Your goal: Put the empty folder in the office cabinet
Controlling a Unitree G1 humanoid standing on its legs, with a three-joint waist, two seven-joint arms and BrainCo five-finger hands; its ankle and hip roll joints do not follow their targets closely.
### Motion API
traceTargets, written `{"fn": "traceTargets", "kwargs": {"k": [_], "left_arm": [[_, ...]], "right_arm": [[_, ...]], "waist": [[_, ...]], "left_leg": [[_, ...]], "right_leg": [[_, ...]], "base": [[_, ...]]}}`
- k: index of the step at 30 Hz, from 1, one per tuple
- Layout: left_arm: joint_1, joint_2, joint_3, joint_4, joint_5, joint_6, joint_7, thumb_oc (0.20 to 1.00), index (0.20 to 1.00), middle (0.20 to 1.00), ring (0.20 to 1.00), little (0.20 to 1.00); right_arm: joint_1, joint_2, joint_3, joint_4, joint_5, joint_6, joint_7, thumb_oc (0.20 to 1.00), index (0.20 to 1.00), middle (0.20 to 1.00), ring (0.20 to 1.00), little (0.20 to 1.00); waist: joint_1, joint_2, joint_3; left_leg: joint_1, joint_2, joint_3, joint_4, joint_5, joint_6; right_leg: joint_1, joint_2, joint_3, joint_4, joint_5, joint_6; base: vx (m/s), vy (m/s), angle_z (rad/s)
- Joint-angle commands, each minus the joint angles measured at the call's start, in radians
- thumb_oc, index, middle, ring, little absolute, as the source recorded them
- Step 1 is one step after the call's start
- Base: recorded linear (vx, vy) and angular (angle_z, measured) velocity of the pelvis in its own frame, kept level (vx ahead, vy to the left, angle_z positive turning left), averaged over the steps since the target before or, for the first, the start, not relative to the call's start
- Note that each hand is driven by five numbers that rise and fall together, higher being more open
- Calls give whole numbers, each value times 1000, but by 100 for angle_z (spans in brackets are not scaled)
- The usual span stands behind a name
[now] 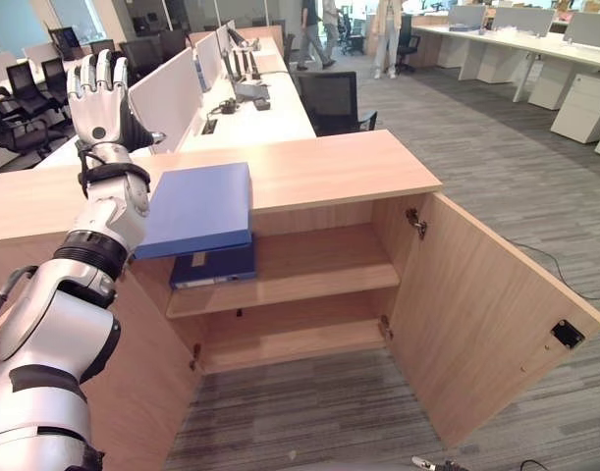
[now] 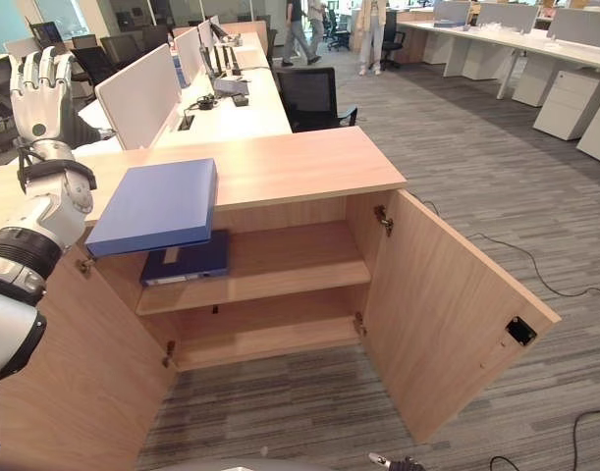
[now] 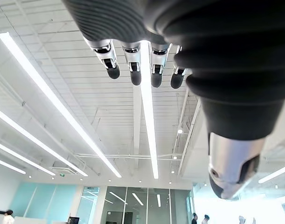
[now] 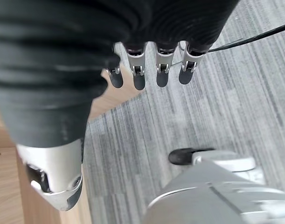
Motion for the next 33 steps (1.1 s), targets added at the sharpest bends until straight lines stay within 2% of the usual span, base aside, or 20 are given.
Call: {"fn": "traceTargets", "kwargs": {"k": [1, 6, 11, 15, 17, 18, 19, 20, 21, 22, 24, 26, 28, 29, 31, 33], "left_arm": [[-174, 68, 25, 48, -9, -5, 36, 1000, 1000, 1000, 1000, 1000], [-189, 77, 41, 25, -40, -17, 56, 1000, 1000, 1000, 1000, 1000], [-109, 108, 251, -269, -125, -43, 175, 1000, 1000, 1000, 1000, 1000], [92, 72, 466, -502, -82, -38, 236, 1000, 1000, 1000, 1000, 1000], [134, 57, 505, -562, -62, -39, 245, 1000, 1000, 1000, 1000, 1000], [228, 34, 582, -657, -26, -53, 244, 1000, 1000, 1000, 1000, 1000], [256, 24, 596, -682, -26, -61, 242, 1000, 1000, 1000, 1000, 1000], [291, 15, 619, -711, -26, -66, 241, 1000, 1000, 1000, 1000, 1000], [314, -5, 637, -752, -22, -73, 246, 1000, 1000, 1000, 1000, 1000], [348, -26, 661, -778, -15, -80, 251, 1000, 1000, 1000, 1000, 1000], [417, -60, 704, -820, -6, -97, 257, 1000, 1000, 1000, 1000, 1000], [464, -81, 720, -866, -5, -115, 256, 1000, 1000, 1000, 1000, 1000], [504, -106, 750, -893, -20, -119, 283, 1000, 1000, 1000, 1000, 1000], [516, -109, 758, -908, -20, -126, 283, 1000, 1000, 1000, 1000, 1000], [551, -117, 772, -930, -6, -133, 277, 1000, 1000, 1000, 1000, 1000], [576, -105, 789, -961, 14, -142, 271, 1000, 1000, 1000, 1000, 1000]], "right_arm": [[-59, 18, 11, 62, 2, -18, -6, 1000, 1000, 1000, 1000, 1000], [-65, 16, 13, 63, -5, -20, -6, 1000, 1000, 1000, 1000, 1000], [-85, 37, 14, 69, -51, -13, -14, 1000, 1000, 1000, 1000, 1000], [-104, 48, 13, 78, -85, -16, -25, 1000, 1000, 1000, 1000, 1000], [-110, 50, 11, 77, -91, -19, -28, 1000, 1000, 1000, 1000, 1000], [-113, 53, 3, 69, -102, -28, -32, 1000, 1000, 1000, 1000, 1000], [-114, 50, 3, 65, -108, -31, -37, 1000, 1000, 1000, 1000, 1000], [-117, 41, -2, 62, -115, -29, -45, 1000, 1000, 1000, 1000, 1000], [-128, 34, -3, 59, -120, -28, -49, 1000, 1000, 1000, 1000, 1000], [-133, 29, -10, 57, -126, -29, -55, 1000, 1000, 1000, 1000, 1000], [-130, 18, -21, 57, -142, -27, -54, 1000, 1000, 1000, 1000, 1000], [-126, 7, -31, 58, -156, -28, -47, 1000, 1000, 1000, 1000, 1000], [-122, -8, -42, 61, -163, -28, -49, 1000, 1000, 1000, 1000, 1000], [-119, -5, -47, 64, -166, -26, -44, 1000, 1000, 1000, 1000, 1000], [-97, -3, -66, 61, -157, -29, -42, 1000, 1000, 1000, 1000, 1000], [-77, 8, -82, 63, -150, -26, -34, 1000, 1000, 1000, 1000, 1000]], "waist": [[2, -25, 27], [5, -21, 25], [27, -31, 21], [39, -37, 20], [44, -42, 33], [59, -63, 87], [70, -75, 113], [83, -74, 141], [91, -73, 154], [91, -72, 153], [100, -77, 143], [116, -65, 133], [130, -51, 124], [132, -41, 110], [127, -35, 83], [127, -36, 50]], "left_leg": [[48, -40, -20, 12, -110, 1], [49, -39, -28, 12, -108, 1], [44, -36, -45, 12, -106, -3], [43, -17, -49, 12, -104, -15], [33, -7, -48, 34, -91, -20], [-62, 6, -49, 244, -101, -40], [-116, 13, -50, 348, -66, -42], [-206, 22, -77, 511, -29, -43], [-271, 8, -100, 599, 10, -33], [-328, 1, -101, 635, 17, -24], [-391, 7, -65, 568, 7, -15], [-409, 20, -45, 403, 14, -17], [-411, 18, -24, 206, 126, -45], [-390, 21, -25, 147, 120, -44], [-348, 8, -23, 90, 140, -37], [-320, -19, -25, 92, 117, -23]], "right_leg": [[76, -13, -20, 8, -109, 95], [79, -13, -23, 8, -110, 93], [82, -8, -32, 8, -120, 85], [83, 6, -34, 8, -132, 73], [85, 11, -28, 9, -136, 63], [80, 14, -25, 54, -157, 34], [81, 7, -25, 74, -161, 21], [75, 11, -31, 105, -173, 2], [61, 14, -36, 120, -176, -12], [53, 13, -41, 127, -188, -17], [57, 0, -42, 125, -203, -7], [78, -6, -46, 109, -211, 6], [108, -15, -51, 95, -218, 14], [118, -16, -52, 94, -226, 24], [145, -32, -54, 91, -237, 38], [165, -71, -57, 83, -240, 57]], "base": [[-2, -17, 5], [-1, -8, 0], [7, -45, 10], [14, -79, 11], [-46, -122, 7], [-122, -192, 16], [-174, -243, 33], [-121, -155, 27], [-61, -112, 19], [32, -53, 10], [163, 34, 31], [250, 133, 26], [276, 169, 20], [295, 181, 19], [301, 196, 2], [326, 237, -10]]}}
